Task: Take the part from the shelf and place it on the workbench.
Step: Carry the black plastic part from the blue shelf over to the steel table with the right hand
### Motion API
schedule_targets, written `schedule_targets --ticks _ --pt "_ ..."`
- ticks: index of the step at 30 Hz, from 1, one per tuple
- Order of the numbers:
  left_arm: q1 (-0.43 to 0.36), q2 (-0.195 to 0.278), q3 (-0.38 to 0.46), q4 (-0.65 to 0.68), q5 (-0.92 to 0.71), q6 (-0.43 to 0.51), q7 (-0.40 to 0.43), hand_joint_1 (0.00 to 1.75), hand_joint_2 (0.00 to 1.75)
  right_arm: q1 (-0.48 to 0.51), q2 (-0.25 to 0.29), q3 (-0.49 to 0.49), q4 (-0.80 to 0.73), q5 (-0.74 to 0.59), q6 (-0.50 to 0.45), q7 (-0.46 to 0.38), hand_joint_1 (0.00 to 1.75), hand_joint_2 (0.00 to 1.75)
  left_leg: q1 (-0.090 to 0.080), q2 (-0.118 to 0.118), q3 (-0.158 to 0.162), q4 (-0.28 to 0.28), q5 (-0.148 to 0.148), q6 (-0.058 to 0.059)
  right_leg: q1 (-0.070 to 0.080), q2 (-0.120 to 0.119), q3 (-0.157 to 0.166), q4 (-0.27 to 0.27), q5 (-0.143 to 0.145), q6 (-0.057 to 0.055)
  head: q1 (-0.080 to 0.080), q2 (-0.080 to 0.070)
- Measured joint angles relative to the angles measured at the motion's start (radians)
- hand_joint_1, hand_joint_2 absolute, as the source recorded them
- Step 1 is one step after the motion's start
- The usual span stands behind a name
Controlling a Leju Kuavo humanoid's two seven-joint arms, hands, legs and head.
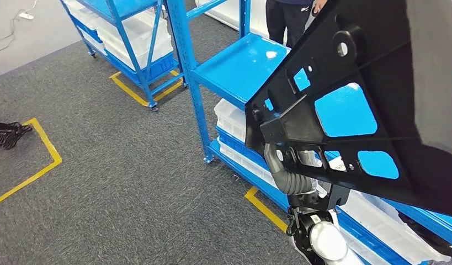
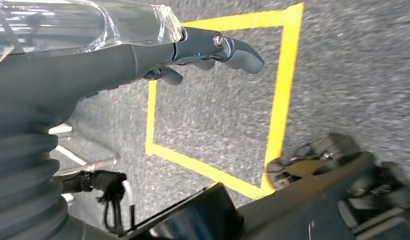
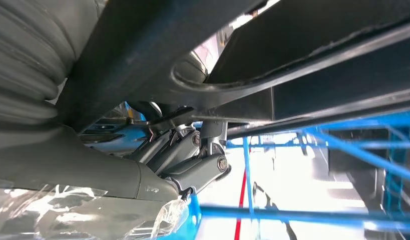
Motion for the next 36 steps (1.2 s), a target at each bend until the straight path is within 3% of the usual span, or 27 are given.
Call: schedule_targets --ticks 2,3,5,6,8,10,11,12,13,14,16,17,18,20,21,22,23,25,27,28,30,31,33,34,36 --pt "0.010 0.002 -0.001 0.000 -0.004 0.001 0.000 0.00 1.75 -0.002 0.003 0.001 0.004 0.000 0.001 0.000 1.75 1.75 -0.009 0.041 0.051 -0.115 0.039 0.012 0.008 -0.019 0.002 0.003 -0.005 0.008 -0.001 0.000" --pt "0.012 0.002 -0.002 0.000 -0.004 0.002 -0.001 0.00 1.75 -0.002 0.004 0.001 0.007 0.000 0.001 -0.001 1.75 1.75 -0.013 0.049 0.056 -0.135 0.041 0.019 0.011 -0.029 0.002 0.004 -0.007 0.012 -0.001 0.000" --pt "0.014 0.004 -0.002 0.000 -0.004 0.003 -0.002 0.00 1.75 -0.005 0.006 0.002 0.012 0.000 0.002 -0.001 1.75 1.75 -0.015 0.028 0.053 -0.139 0.042 0.034 0.013 -0.052 0.003 0.004 -0.012 0.020 -0.001 0.000" --pt "0.015 0.003 -0.002 0.000 -0.004 0.004 -0.003 0.00 1.75 -0.008 0.007 0.004 0.014 0.000 0.003 -0.001 1.75 1.75 -0.015 0.014 0.053 -0.142 0.044 0.040 0.011 -0.047 0.004 0.010 -0.020 0.025 0.000 0.000" --pt "0.013 0.002 -0.002 0.000 -0.005 0.004 -0.005 0.00 1.75 -0.014 0.009 0.007 0.016 0.000 0.006 -0.001 1.75 1.75 -0.010 -0.010 0.057 -0.147 0.048 0.050 0.005 0.000 -0.021 0.075 -0.062 0.032 0.001 0.000" --pt "0.012 0.001 -0.002 0.000 -0.007 0.003 -0.009 0.00 1.75 -0.017 0.010 0.010 0.019 0.001 0.009 -0.002 1.75 1.75 -0.009 -0.033 0.059 -0.147 0.048 0.055 0.003 0.052 -0.090 0.218 -0.124 0.036 0.003 0.000" --pt "0.012 0.001 -0.002 0.000 -0.008 0.003 -0.012 0.00 1.75 -0.017 0.010 0.011 0.021 0.002 0.010 -0.001 1.75 1.75 -0.009 -0.046 0.060 -0.147 0.048 0.057 0.003 0.061 -0.125 0.282 -0.142 0.037 0.004 0.000" --pt "0.012 0.001 -0.003 0.000 -0.008 0.003 -0.015 0.00 1.75 -0.017 0.010 0.012 0.023 0.003 0.011 -0.001 1.75 1.75 -0.009 -0.061 0.061 -0.146 0.047 0.057 0.003 0.065 -0.149 0.316 -0.141 0.037 0.004 0.000" --pt "0.012 0.000 -0.003 0.000 -0.008 0.003 -0.018 0.00 1.75 -0.017 0.010 0.013 0.025 0.005 0.011 -0.001 1.75 1.75 -0.008 -0.076 0.063 -0.146 0.046 0.057 0.002 0.067 -0.153 0.308 -0.119 0.036 0.004 0.000" --pt "0.012 0.000 -0.003 0.000 -0.008 0.002 -0.022 0.00 1.75 -0.018 0.010 0.014 0.025 0.007 0.010 -0.001 1.75 1.75 -0.008 -0.092 0.067 -0.145 0.045 0.057 0.002 0.071 -0.138 0.261 -0.080 0.035 0.004 0.000" --pt "0.011 -0.001 -0.003 0.000 -0.008 0.002 -0.032 0.00 1.75 -0.023 0.010 0.015 0.025 0.015 0.009 -0.001 1.75 1.75 -0.007 -0.119 0.071 -0.144 0.039 0.051 -0.002 0.108 -0.083 0.117 0.001 0.031 0.004 0.000" --pt "0.010 -0.001 -0.003 0.000 -0.008 0.002 -0.036 0.00 1.75 -0.027 0.010 0.016 0.025 0.019 0.008 -0.001 1.75 1.75 -0.007 -0.130 0.070 -0.142 0.037 0.048 -0.005 0.127 -0.060 0.061 0.022 0.029 0.003 0.000" --pt "0.009 -0.001 -0.004 0.000 -0.009 0.002 -0.039 0.00 1.75 -0.029 0.010 0.017 0.025 0.022 0.008 0.000 1.75 1.75 -0.007 -0.140 0.066 -0.141 0.036 0.043 -0.006 0.141 -0.048 0.029 0.029 0.027 0.002 0.000" --pt "0.008 -0.001 -0.004 0.000 -0.009 0.002 -0.041 0.00 1.75 -0.032 0.011 0.021 0.025 0.025 0.007 0.001 1.75 1.75 -0.002 -0.159 0.058 -0.142 0.036 0.033 -0.004 0.132 -0.044 0.017 0.022 0.019 0.000 0.000" --pt "0.009 -0.001 -0.004 0.001 -0.009 0.002 -0.042 0.00 1.75 -0.034 0.013 0.022 0.025 0.025 0.007 0.001 1.75 1.75 -0.001 -0.155 0.055 -0.138 0.033 0.027 -0.003 0.122 -0.042 0.015 0.022 0.014 0.000 0.000" --pt "0.009 0.000 -0.005 0.001 -0.009 0.002 -0.042 0.00 1.75 -0.036 0.015 0.022 0.025 0.025 0.007 0.001 1.75 1.75 -0.001 -0.135 0.048 -0.122 0.022 0.022 -0.003 0.110 -0.039 0.013 0.021 0.008 -0.002 0.000" --pt "0.008 0.000 -0.005 0.001 -0.009 0.002 -0.042 0.00 1.75 -0.037 0.017 0.023 0.025 0.025 0.006 0.001 1.75 1.75 -0.003 -0.107 0.032 -0.083 0.001 0.016 -0.004 0.098 -0.036 0.011 0.021 0.002 -0.004 0.000" --pt "0.002 0.000 -0.006 0.001 -0.009 0.002 -0.043 0.00 1.75 -0.037 0.019 0.023 0.025 0.027 0.006 0.000 1.75 1.75 -0.005 -0.054 -0.030 0.051 -0.060 0.008 0.000 0.072 -0.031 0.010 0.016 -0.007 -0.009 0.000" --pt "-0.006 0.000 -0.007 0.001 -0.009 0.002 -0.044 0.00 1.75 -0.036 0.019 0.023 0.025 0.030 0.006 0.000 1.75 1.75 -0.005 -0.041 -0.084 0.159 -0.093 0.005 0.004 0.045 -0.028 0.011 0.013 -0.011 -0.009 0.000" --pt "-0.007 0.000 -0.007 0.001 -0.009 0.002 -0.044 0.00 1.75 -0.036 0.020 0.024 0.025 0.032 0.006 0.000 1.75 1.75 -0.006 -0.039 -0.084 0.160 -0.083 0.007 0.006 0.033 -0.026 0.011 0.011 -0.011 -0.009 0.000" --pt "-0.002 0.000 -0.008 0.001 -0.010 0.001 -0.043 0.00 1.75 -0.036 0.021 0.025 0.025 0.034 0.005 0.000 1.75 1.75 -0.010 -0.017 -0.028 0.045 -0.016 0.018 0.009 0.012 -0.020 0.010 0.006 -0.010 -0.009 0.000" --pt "0.003 0.000 -0.009 0.001 -0.010 0.001 -0.042 0.00 1.75 -0.036 0.022 0.025 0.025 0.035 0.004 0.000 1.75 1.75 -0.018 0.011 0.008 -0.031 0.015 0.027 0.012 0.003 -0.017 0.011 0.003 -0.008 -0.009 0.000" --pt "0.012 0.001 -0.010 0.001 -0.010 -0.001 -0.041 0.00 1.75 -0.036 0.023 0.025 0.025 0.036 0.002 0.000 1.75 1.75 -0.033 0.053 0.048 -0.127 0.045 0.043 0.017 -0.014 -0.015 0.012 -0.001 -0.003 -0.010 0.000" --pt "0.014 0.002 -0.010 0.002 -0.010 -0.003 -0.040 0.00 1.75 -0.035 0.023 0.025 0.025 0.037 0.002 0.000 1.75 1.75 -0.038 0.057 0.049 -0.138 0.043 0.048 0.019 -0.025 -0.016 0.012 -0.002 0.000 -0.010 0.000" --pt "0.017 0.002 -0.010 0.002 -0.010 -0.008 -0.038 0.00 1.75 -0.035 0.025 0.026 0.025 0.040 0.000 0.000 1.75 1.75 -0.035 0.032 0.047 -0.146 0.049 0.057 0.019 -0.041 -0.014 0.012 -0.007 0.008 -0.010 0.000"
